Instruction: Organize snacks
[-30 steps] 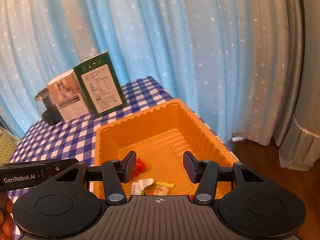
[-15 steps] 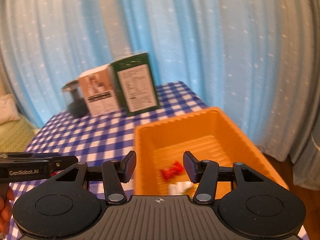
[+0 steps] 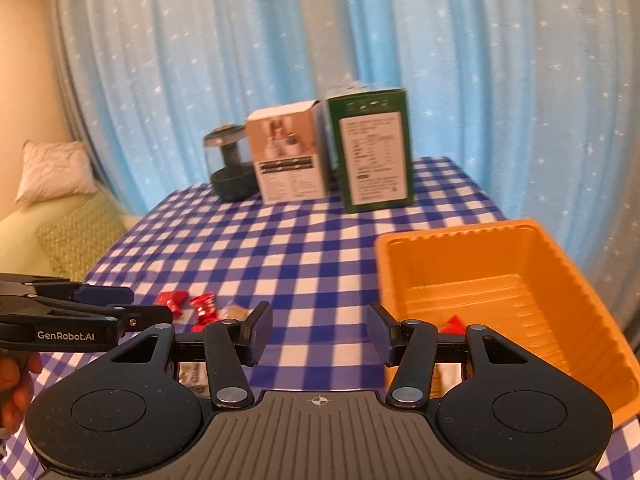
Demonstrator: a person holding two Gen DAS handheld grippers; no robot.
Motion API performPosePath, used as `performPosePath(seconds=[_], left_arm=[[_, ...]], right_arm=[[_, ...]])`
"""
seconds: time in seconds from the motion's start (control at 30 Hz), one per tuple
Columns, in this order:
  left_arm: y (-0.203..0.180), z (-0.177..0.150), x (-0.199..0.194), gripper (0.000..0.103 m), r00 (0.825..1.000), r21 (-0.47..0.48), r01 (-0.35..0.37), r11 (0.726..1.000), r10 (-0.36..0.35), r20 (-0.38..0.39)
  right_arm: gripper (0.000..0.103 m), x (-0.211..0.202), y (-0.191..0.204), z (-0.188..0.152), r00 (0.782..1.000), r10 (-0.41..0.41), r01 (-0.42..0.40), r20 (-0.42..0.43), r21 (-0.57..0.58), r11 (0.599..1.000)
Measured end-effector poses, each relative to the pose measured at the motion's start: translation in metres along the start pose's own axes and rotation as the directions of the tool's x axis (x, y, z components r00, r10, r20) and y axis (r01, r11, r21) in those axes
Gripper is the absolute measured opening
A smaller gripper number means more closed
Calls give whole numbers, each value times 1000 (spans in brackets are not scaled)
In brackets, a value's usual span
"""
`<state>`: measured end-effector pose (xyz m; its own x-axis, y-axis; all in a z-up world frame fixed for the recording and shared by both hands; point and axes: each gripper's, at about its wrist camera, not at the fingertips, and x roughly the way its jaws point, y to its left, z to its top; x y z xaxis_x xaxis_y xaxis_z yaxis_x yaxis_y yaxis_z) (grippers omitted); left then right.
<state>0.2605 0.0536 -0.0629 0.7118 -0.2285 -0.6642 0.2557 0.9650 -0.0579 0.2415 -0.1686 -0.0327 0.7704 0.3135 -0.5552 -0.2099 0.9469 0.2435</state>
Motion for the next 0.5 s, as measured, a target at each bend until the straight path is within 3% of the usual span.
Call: performPosePath(seconds=[0.3,0.5], left_arm=[[31,-33,-1,62,995,78,-1,997,9,-97],[34,-48,10,62,988,186,21,982,7,-153]], right_arm=[[52,25,27,-9,994,67,-77,-89,-110,991],[52,43,45,-18,985,93,-122,-143,-207,971]])
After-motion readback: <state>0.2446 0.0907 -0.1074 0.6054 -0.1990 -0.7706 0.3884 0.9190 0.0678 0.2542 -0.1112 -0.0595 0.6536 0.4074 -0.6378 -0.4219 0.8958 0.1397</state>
